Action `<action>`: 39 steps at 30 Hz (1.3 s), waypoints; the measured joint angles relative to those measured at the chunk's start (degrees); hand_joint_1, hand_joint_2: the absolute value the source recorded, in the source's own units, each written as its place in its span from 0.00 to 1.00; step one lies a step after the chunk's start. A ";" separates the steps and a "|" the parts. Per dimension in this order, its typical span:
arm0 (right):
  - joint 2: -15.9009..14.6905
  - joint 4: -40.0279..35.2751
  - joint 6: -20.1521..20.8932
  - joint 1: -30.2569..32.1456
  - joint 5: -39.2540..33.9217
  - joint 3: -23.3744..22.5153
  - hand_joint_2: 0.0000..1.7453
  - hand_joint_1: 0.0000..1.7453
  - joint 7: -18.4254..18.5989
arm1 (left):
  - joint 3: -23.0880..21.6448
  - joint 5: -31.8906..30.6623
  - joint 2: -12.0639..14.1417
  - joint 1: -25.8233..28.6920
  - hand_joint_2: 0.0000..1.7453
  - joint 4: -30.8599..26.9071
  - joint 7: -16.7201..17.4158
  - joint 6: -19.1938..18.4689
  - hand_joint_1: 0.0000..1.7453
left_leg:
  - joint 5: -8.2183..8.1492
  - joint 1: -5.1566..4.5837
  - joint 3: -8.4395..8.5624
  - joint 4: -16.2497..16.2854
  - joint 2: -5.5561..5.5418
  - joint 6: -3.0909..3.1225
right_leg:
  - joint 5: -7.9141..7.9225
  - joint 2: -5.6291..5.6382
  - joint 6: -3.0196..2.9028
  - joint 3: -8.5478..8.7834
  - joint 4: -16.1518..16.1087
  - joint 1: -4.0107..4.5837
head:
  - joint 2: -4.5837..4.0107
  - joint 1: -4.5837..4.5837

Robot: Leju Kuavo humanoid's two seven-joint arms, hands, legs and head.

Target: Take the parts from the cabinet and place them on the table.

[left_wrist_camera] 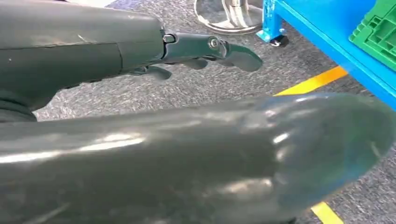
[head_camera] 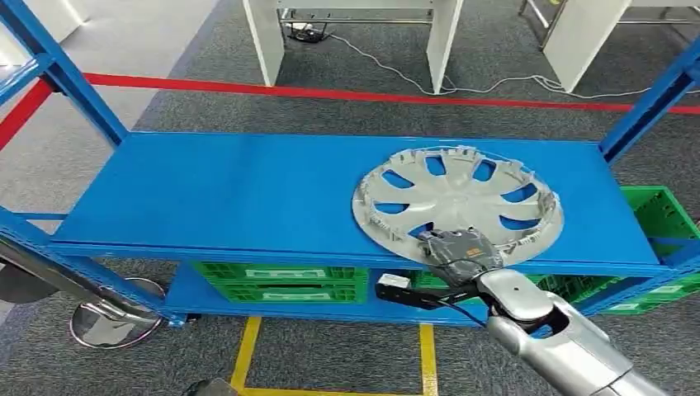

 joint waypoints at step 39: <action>-3.76 -24.31 -35.23 4.16 12.76 1.64 1.00 1.00 -10.01 | 10.73 13.79 -7.28 0.16 0.00 8.15 -23.41 -3.08 0.00 | -0.01 -0.05 -0.09 0.00 0.01 0.01 | 0.02 0.01 0.03 -0.11 -0.01 -0.06 | 0.00 0.02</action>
